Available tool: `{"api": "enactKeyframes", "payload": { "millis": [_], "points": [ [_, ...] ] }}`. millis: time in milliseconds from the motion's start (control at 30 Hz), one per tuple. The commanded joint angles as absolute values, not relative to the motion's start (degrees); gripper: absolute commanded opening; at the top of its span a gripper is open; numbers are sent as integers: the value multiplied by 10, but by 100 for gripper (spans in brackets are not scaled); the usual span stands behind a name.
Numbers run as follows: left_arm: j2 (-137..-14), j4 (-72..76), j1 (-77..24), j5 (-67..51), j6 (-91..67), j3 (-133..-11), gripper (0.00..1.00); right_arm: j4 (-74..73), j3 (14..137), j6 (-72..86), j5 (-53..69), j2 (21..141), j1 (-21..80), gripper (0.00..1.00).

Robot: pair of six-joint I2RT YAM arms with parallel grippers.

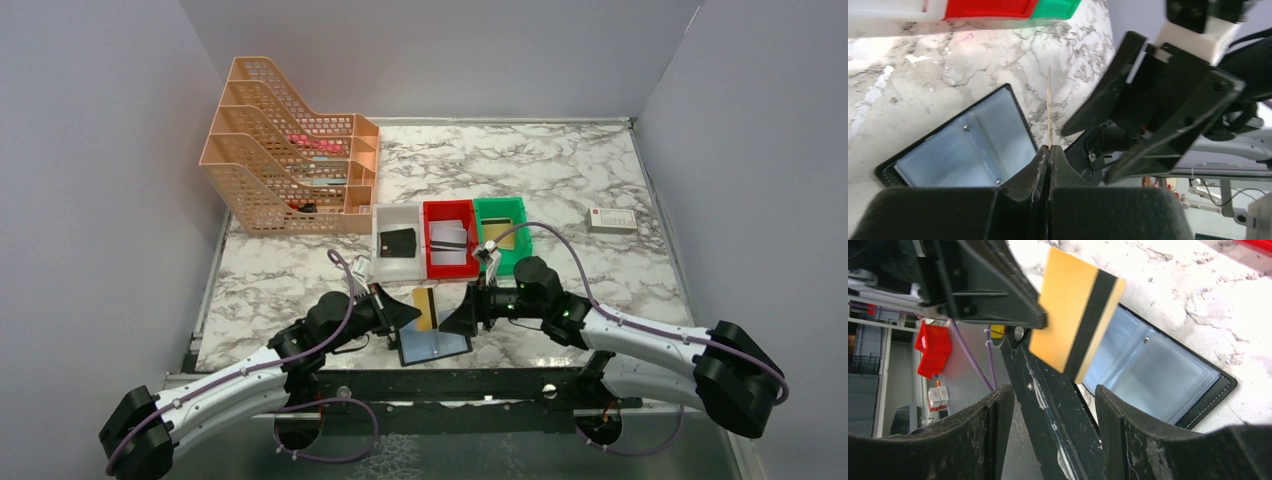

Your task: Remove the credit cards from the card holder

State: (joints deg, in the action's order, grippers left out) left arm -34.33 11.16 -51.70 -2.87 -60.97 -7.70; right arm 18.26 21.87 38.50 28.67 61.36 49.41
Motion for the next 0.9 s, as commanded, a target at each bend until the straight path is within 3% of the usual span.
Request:
{"api": "enactKeyframes", "payload": {
  "millis": [0, 267, 400, 867],
  "points": [
    [-336, 172, -513, -75, -620, -82, 0, 227, 234, 424, 266, 652, 492, 65],
    [-326, 182, -514, -107, -619, -78, 0, 299, 237, 462, 287, 694, 491, 65],
    [-328, 187, -514, -113, -617, -78, 0, 312, 239, 472, 286, 692, 489, 60],
    [-308, 165, -514, -109, -615, -67, 0, 329, 209, 491, 278, 665, 478, 12]
  ]
}}
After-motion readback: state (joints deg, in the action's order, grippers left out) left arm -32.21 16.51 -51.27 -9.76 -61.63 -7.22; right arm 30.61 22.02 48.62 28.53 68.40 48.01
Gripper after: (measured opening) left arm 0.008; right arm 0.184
